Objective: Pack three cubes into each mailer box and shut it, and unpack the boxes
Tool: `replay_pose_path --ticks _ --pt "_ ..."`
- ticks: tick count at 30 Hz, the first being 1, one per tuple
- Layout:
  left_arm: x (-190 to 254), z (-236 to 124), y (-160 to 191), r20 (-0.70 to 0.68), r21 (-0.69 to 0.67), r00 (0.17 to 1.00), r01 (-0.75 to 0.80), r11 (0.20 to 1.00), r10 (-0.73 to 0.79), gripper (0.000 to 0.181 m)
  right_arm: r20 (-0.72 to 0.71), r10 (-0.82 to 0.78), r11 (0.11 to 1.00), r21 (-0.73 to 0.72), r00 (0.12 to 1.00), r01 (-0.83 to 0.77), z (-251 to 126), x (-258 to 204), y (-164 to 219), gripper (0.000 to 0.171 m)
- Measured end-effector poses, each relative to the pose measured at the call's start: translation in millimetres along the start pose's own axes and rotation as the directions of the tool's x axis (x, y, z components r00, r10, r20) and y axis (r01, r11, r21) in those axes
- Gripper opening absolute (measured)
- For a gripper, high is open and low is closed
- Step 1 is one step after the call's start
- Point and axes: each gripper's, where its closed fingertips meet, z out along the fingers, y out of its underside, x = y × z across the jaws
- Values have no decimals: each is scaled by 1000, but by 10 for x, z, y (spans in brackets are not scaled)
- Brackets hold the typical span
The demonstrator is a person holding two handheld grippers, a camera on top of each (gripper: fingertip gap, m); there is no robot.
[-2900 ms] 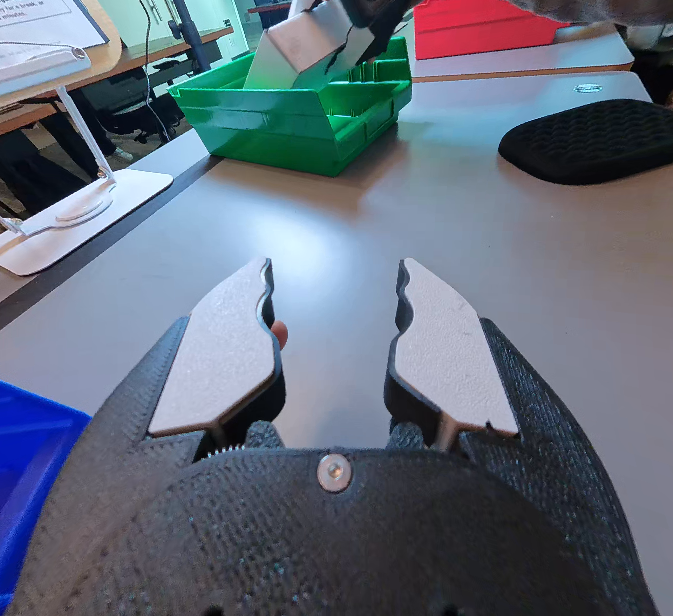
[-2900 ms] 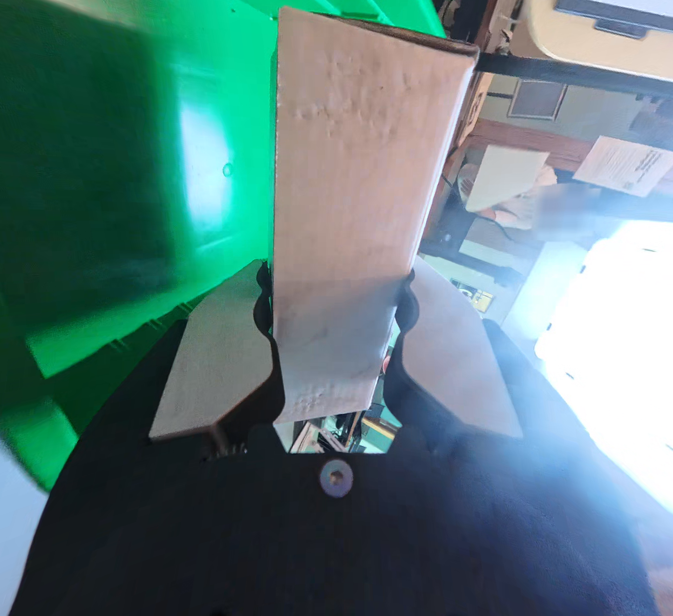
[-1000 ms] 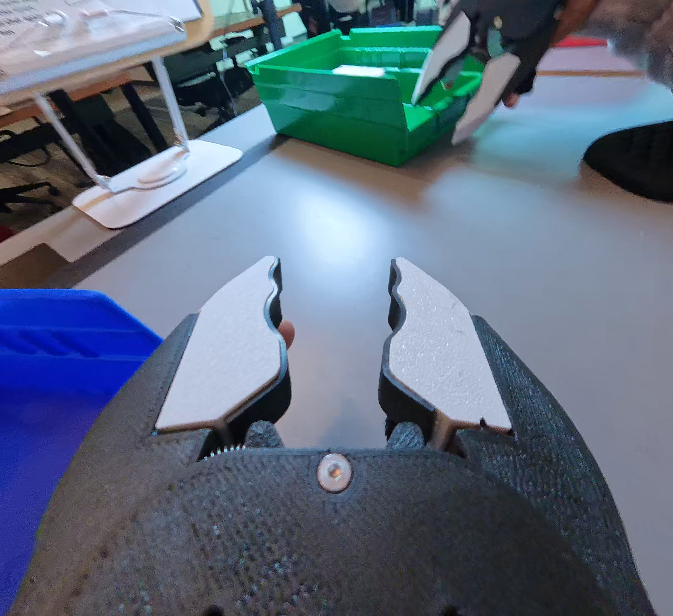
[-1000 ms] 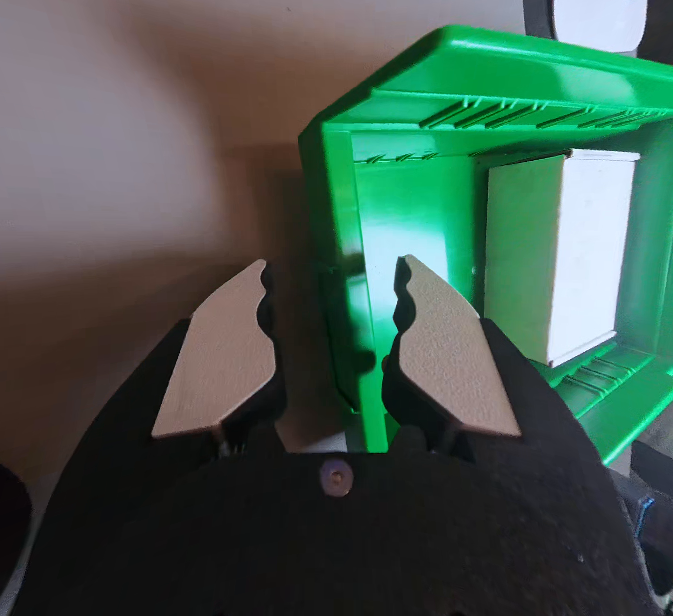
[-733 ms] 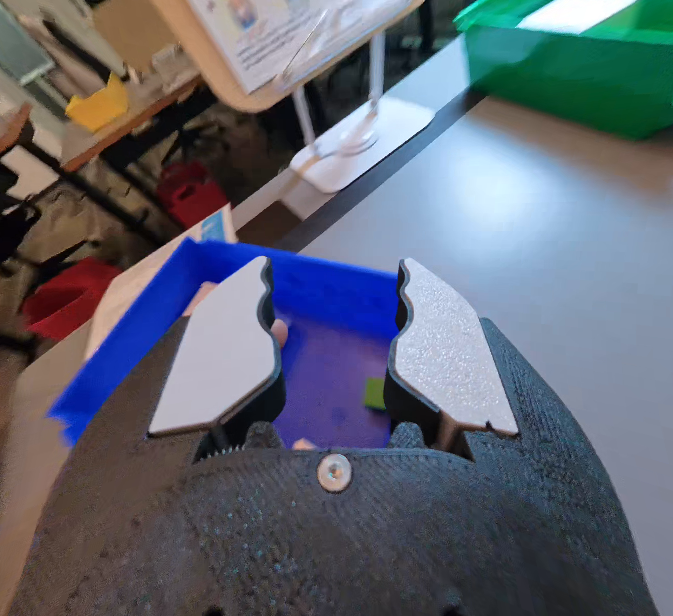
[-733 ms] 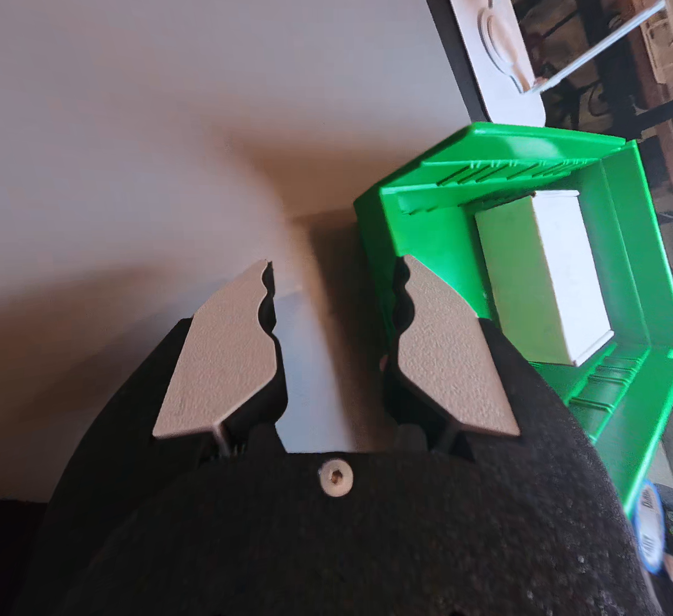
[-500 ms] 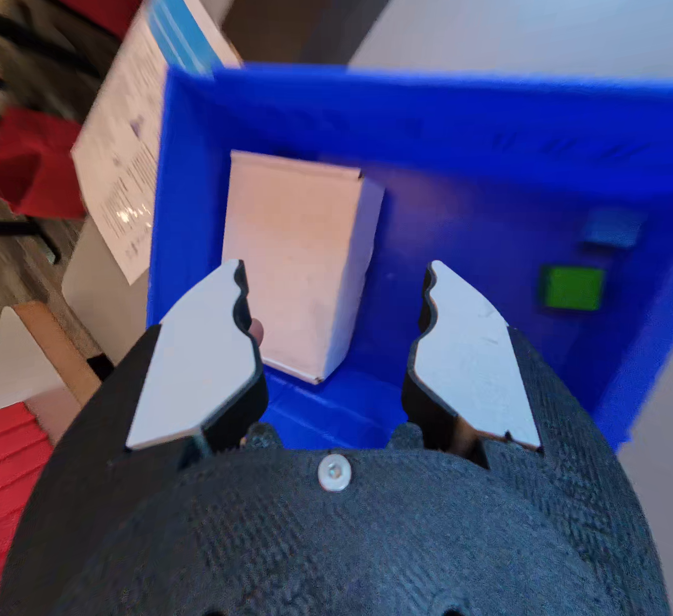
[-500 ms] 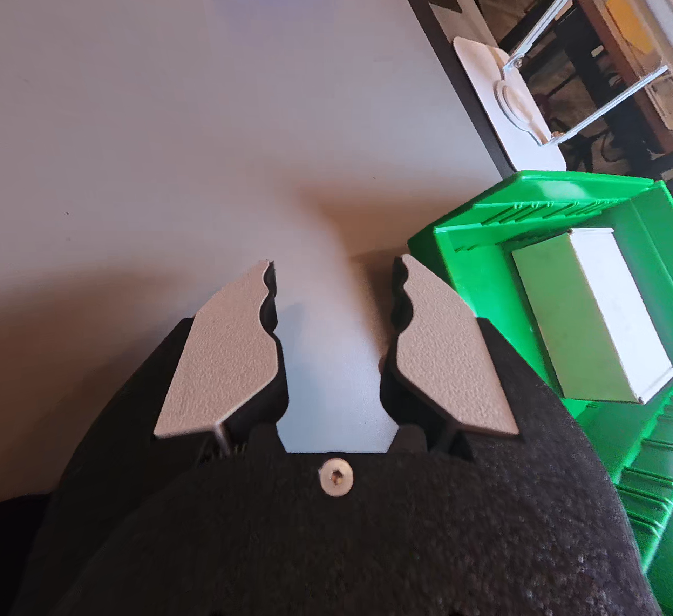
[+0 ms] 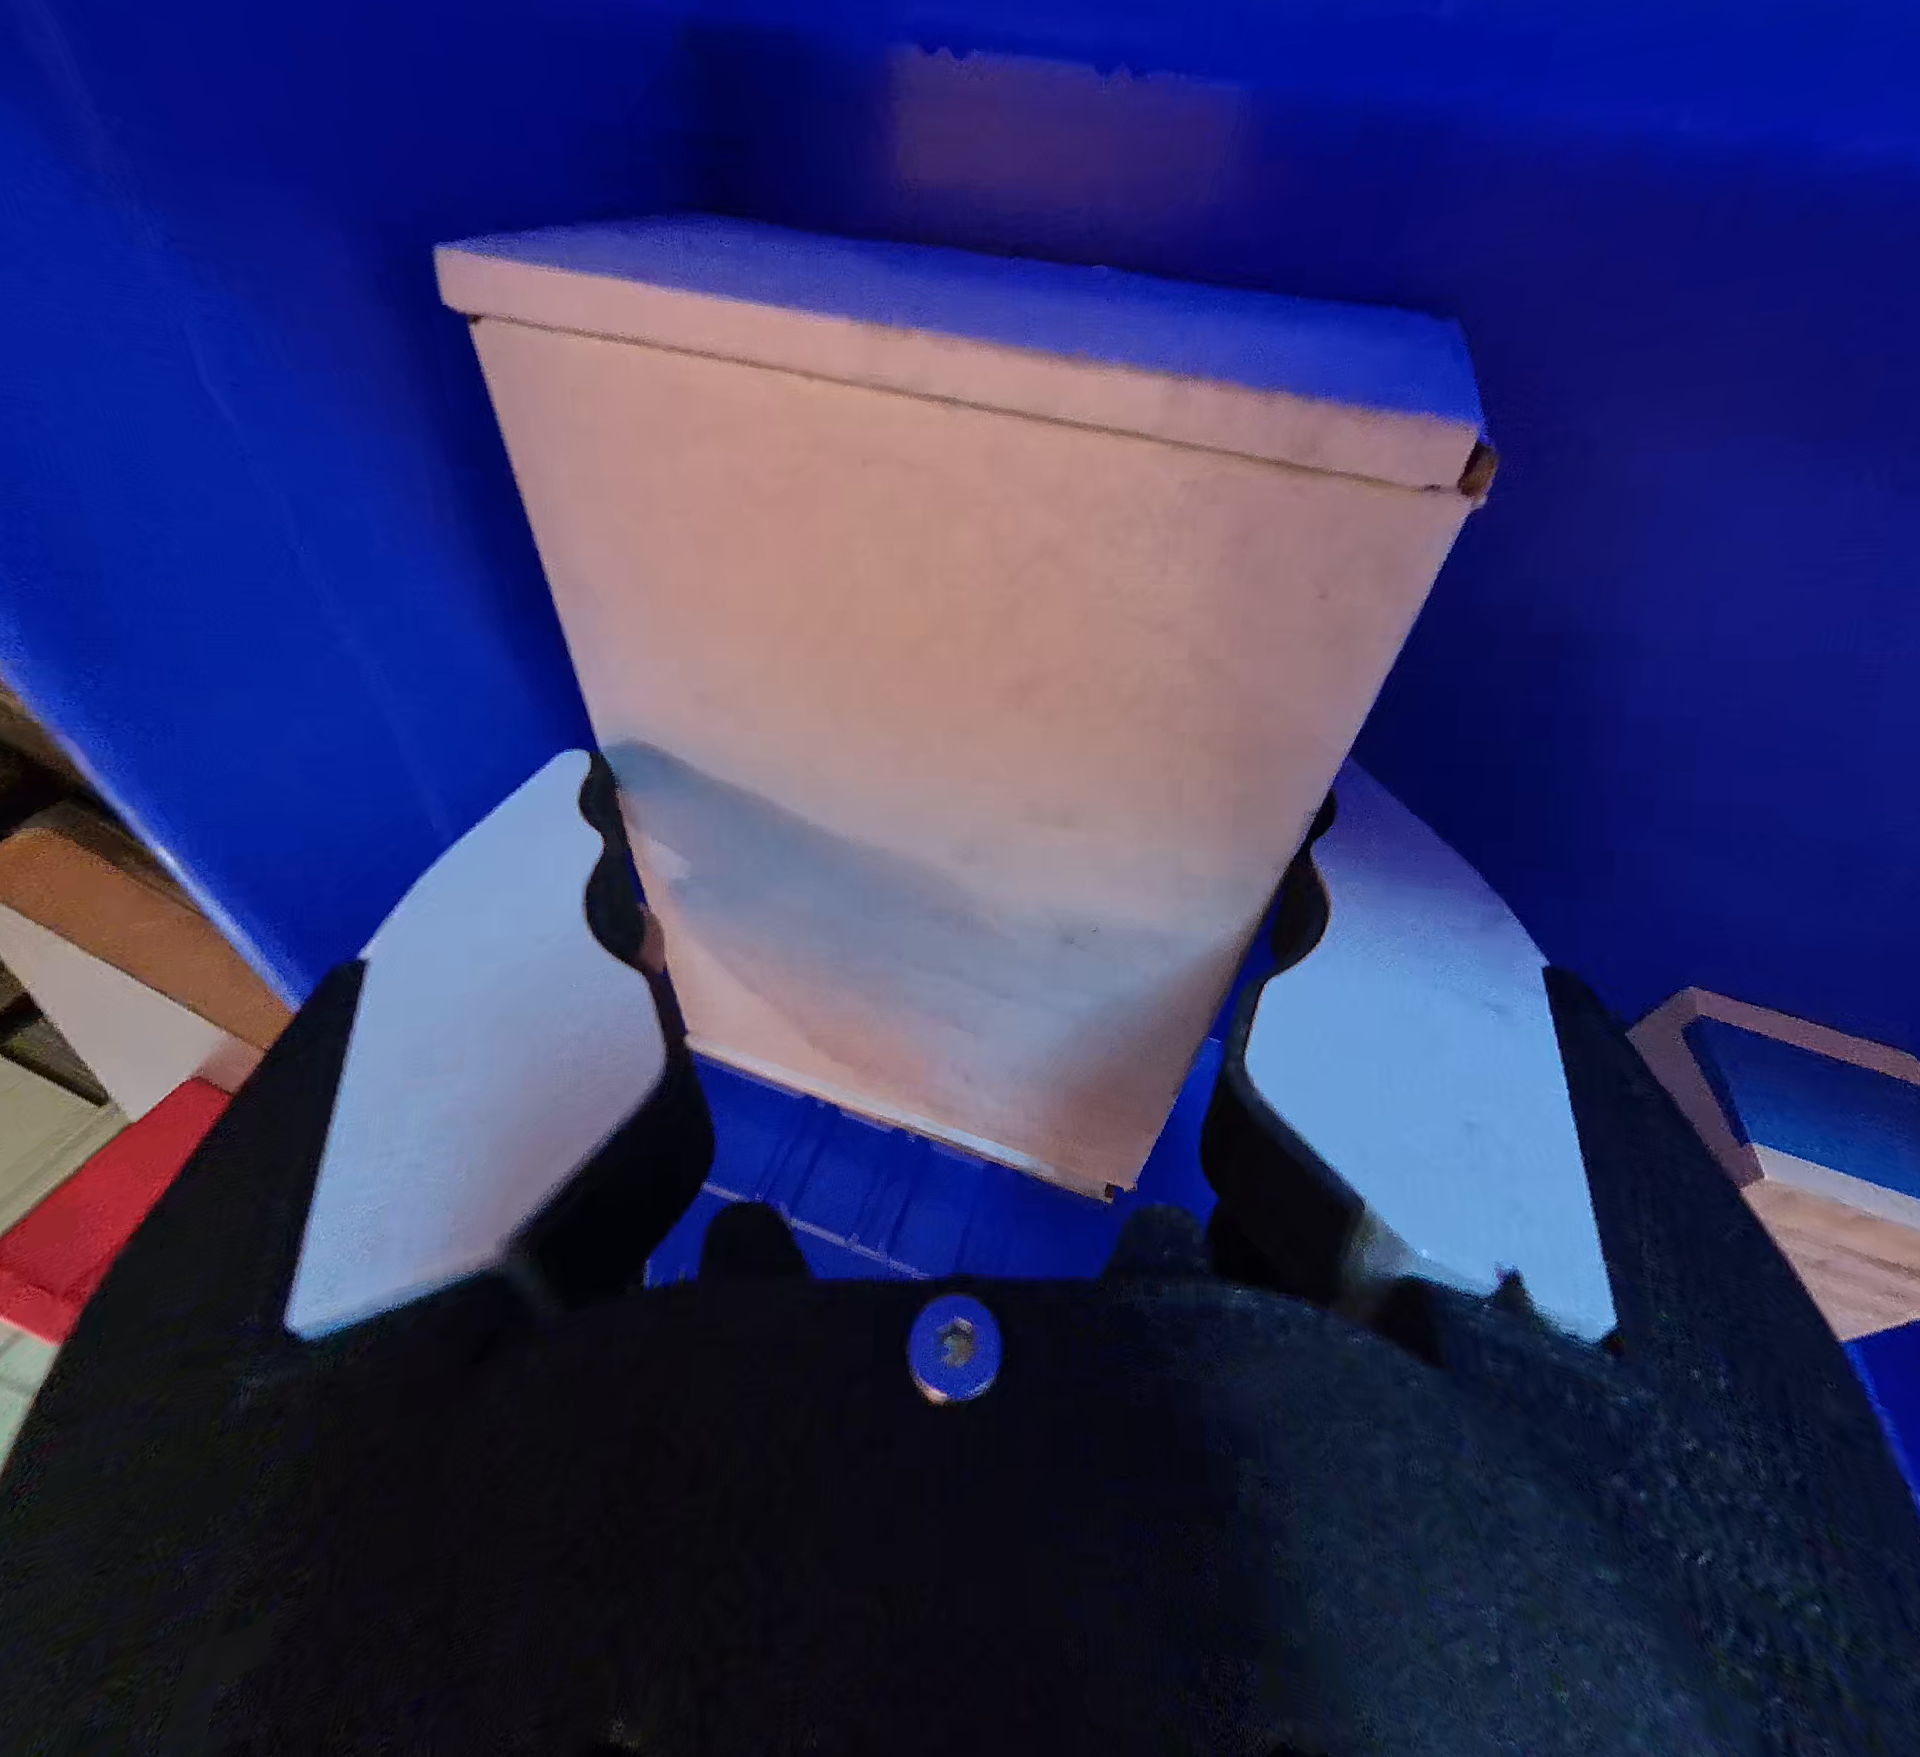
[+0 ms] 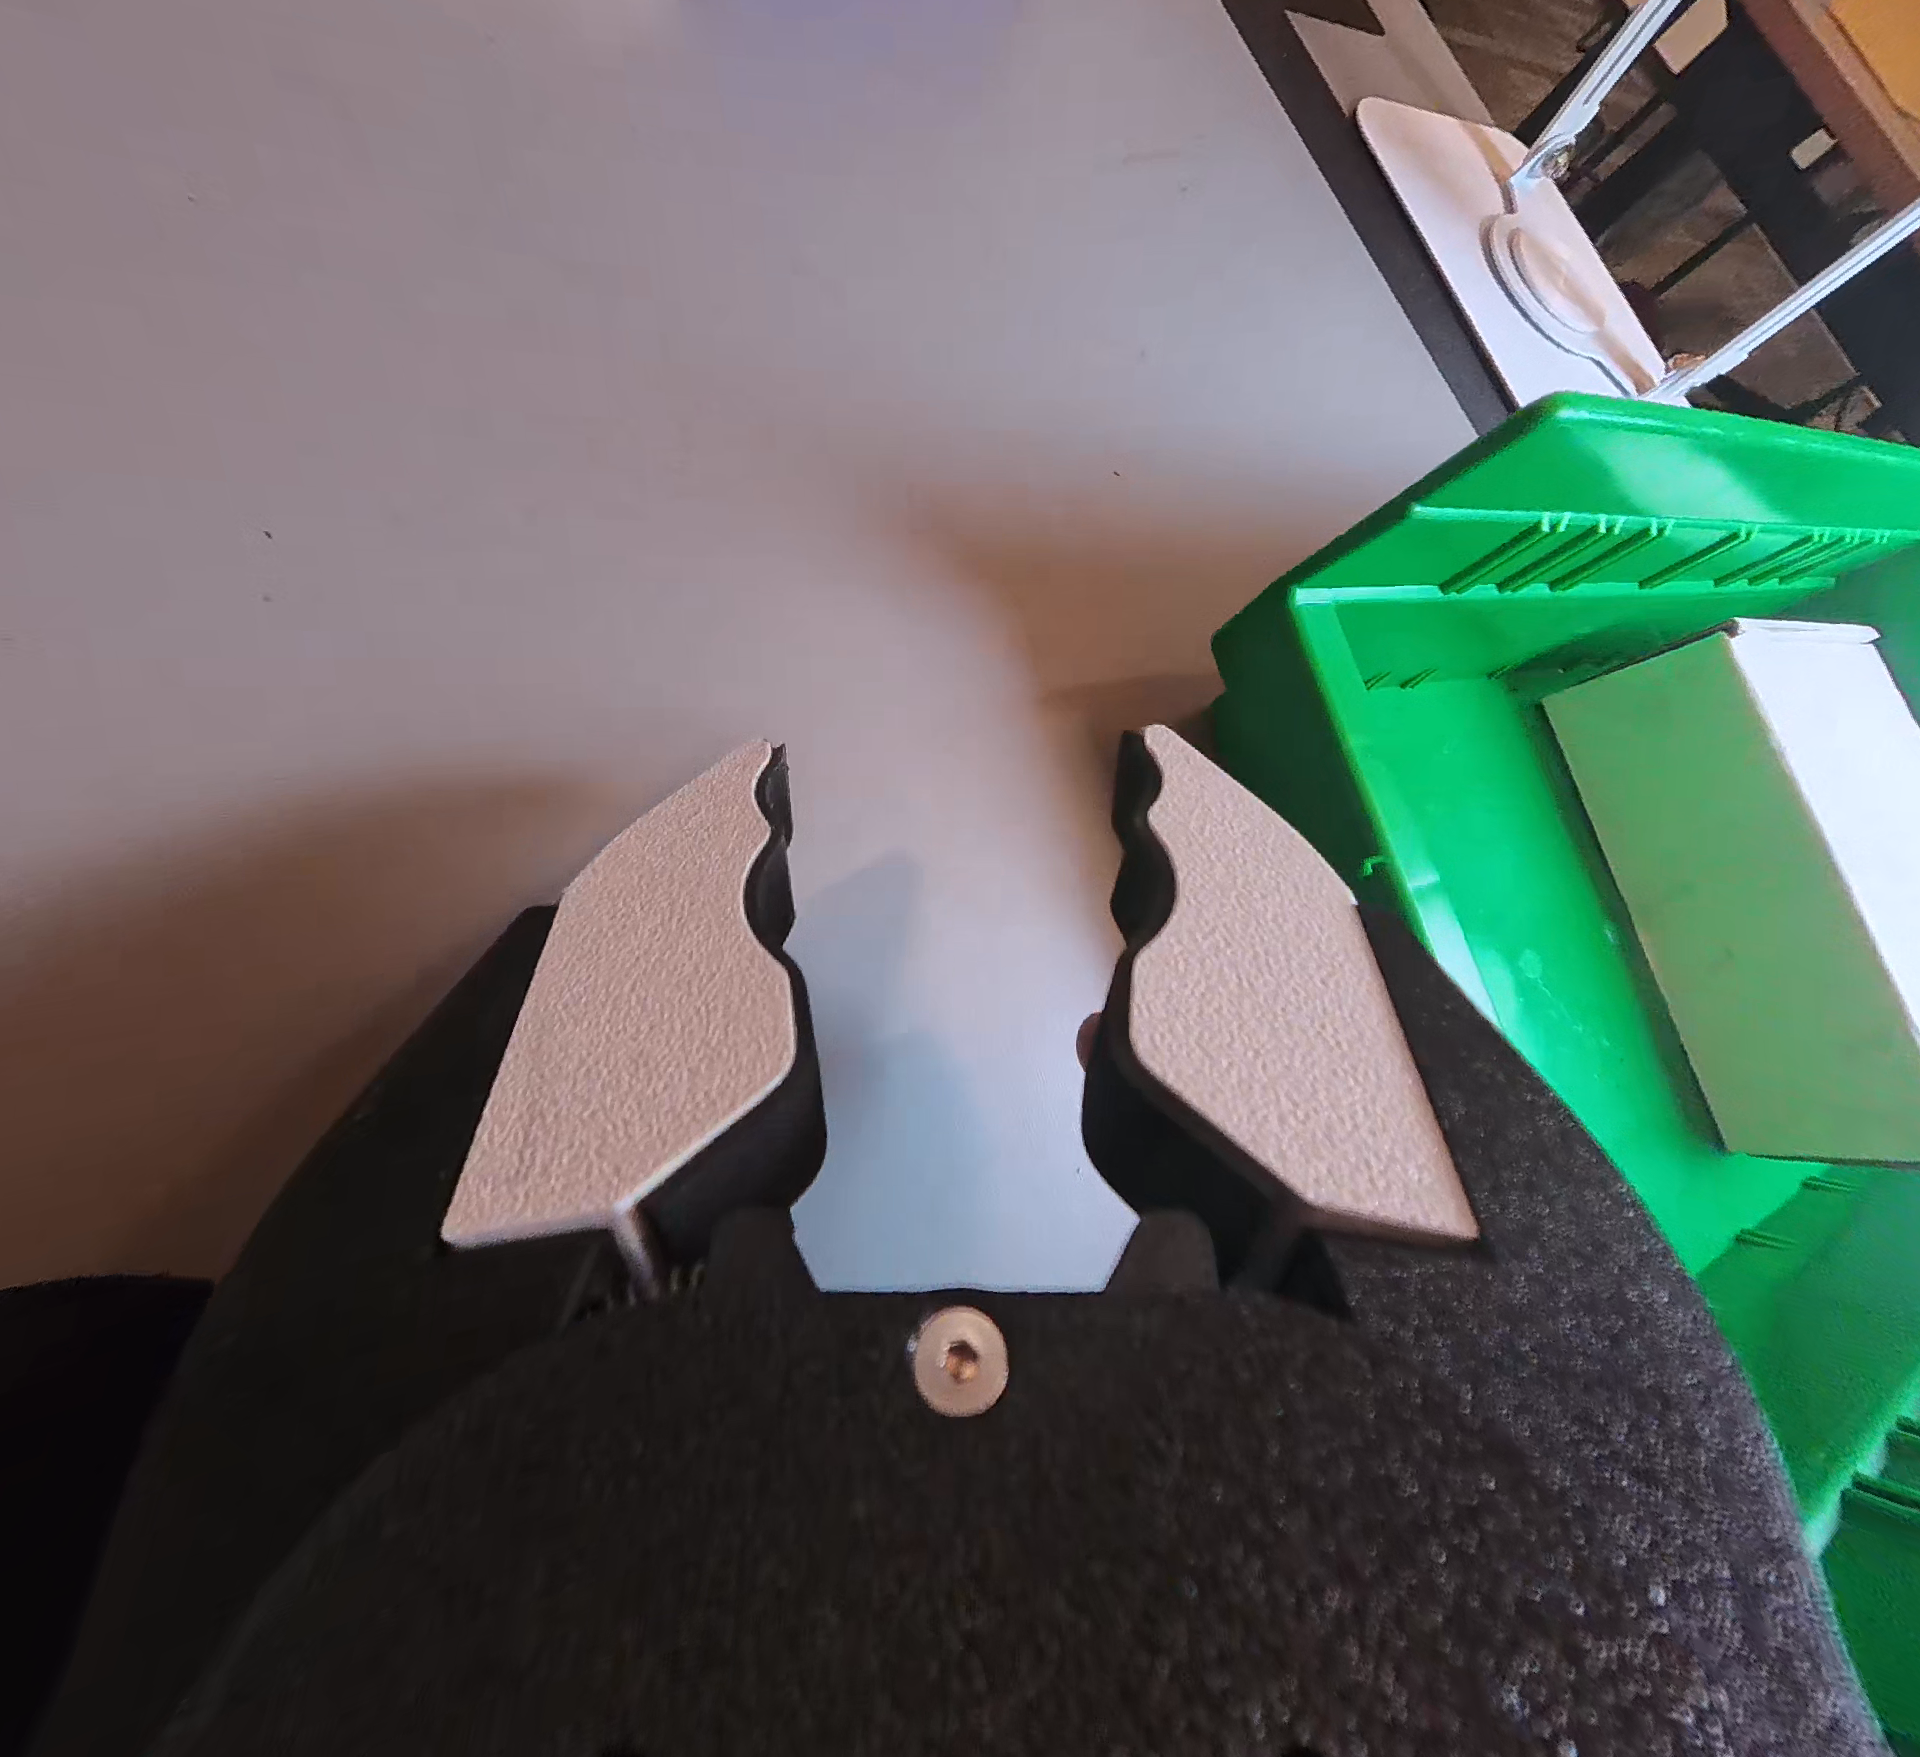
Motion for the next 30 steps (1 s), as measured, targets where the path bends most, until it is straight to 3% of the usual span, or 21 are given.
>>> replay_pose_path --ticks 11,15,22,30 --pt "593 -317 -6 -8 107 984 -177 978 179 119 36 -16 1000 22 999 15 -11 -87 -57 59" --pt "544 -332 40 -55 87 983 -170 982 175 128 54 2 1000 24 999 -3 11 -108 -44 59" --pt "666 -53 79 -238 54 958 -151 987 160 141 44 23 999 25 999 -25 6 -58 -19 59" --pt "595 -245 49 -166 191 979 -85 978 118 140 39 36 999 36 999 -37 1 -41 -27 58"
